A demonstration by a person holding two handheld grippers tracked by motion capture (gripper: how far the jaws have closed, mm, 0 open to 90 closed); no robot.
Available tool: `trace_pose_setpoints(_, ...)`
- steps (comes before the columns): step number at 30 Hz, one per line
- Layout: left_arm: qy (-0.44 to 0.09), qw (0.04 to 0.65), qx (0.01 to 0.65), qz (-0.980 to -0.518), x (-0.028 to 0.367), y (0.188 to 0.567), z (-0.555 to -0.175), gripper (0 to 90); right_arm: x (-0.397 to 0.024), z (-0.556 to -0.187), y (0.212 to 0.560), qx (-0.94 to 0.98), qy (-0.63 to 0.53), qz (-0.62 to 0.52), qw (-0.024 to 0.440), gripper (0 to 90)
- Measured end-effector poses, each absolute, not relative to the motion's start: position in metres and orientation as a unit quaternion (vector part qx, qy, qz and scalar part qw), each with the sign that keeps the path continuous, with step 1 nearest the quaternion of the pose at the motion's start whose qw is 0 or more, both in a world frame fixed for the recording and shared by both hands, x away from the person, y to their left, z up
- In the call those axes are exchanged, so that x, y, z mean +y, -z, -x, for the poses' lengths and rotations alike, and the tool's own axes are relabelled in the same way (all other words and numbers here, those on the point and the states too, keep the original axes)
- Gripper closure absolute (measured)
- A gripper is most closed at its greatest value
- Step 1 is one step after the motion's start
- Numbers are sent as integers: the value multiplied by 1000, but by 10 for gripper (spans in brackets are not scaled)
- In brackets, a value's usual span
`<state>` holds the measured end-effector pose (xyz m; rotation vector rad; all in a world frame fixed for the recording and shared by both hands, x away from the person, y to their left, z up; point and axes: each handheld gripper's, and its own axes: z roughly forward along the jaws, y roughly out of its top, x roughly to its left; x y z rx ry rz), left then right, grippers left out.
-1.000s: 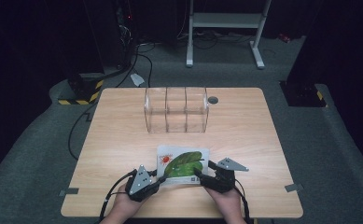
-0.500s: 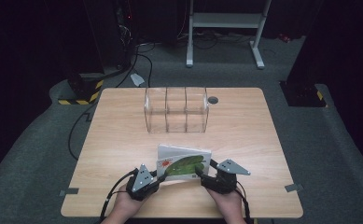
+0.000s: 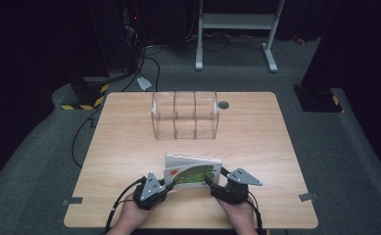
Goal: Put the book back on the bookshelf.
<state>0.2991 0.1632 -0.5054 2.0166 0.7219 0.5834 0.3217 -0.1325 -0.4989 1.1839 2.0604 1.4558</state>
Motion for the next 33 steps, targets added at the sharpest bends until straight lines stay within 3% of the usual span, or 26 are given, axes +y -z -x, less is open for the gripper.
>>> trace_pose_setpoints(24, -228, 425, 296, -825, 163, 513, -303, 705, -138, -311, 497, 730, -523, -399, 184, 351)
trace_pose_setpoints(33, -220, 419, 312, -824, 168, 517, -305, 528, -142, -317, 495, 736, -527, -387, 175, 291)
